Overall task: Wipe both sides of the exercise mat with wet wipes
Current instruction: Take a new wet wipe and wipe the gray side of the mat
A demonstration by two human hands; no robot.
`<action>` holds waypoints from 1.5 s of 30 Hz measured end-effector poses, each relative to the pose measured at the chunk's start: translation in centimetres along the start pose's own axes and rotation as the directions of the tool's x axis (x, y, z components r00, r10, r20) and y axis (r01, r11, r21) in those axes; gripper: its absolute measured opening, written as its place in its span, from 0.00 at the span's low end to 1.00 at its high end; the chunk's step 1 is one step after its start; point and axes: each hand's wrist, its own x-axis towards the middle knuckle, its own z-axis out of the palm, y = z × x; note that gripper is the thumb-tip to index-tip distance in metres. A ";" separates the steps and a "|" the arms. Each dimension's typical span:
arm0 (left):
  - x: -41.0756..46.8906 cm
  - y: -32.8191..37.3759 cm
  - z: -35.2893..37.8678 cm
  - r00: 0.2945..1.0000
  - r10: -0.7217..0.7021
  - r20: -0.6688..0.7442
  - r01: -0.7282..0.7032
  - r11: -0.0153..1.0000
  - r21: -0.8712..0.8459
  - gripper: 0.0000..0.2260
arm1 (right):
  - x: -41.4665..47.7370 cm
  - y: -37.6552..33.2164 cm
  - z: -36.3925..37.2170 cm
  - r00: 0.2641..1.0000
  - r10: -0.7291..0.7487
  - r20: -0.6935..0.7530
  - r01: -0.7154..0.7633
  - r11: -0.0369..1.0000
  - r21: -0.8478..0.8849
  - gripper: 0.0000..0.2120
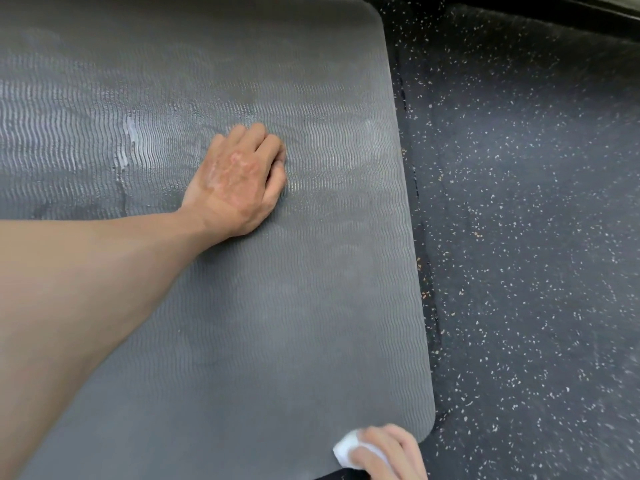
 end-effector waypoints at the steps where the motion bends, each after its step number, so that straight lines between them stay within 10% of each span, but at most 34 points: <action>1: 0.0 0.0 0.0 1.000 -0.001 0.001 0.001 1.000 0.004 0.09 | 0.1 0.3 -0.2 1.000 -0.008 0.003 0.008 1.000 -0.001 0.08; 14: 0.2 0.2 0.0 1.000 -0.001 0.003 0.001 1.000 0.014 0.09 | 2.1 4.7 -2.0 0.998 -0.044 -0.046 0.043 0.999 -0.021 0.22; 45: 0.2 -0.1 0.1 1.000 0.014 0.012 -0.014 0.999 0.047 0.10 | 14.9 5.6 -0.7 0.982 -0.076 -0.170 0.058 0.993 -0.105 0.15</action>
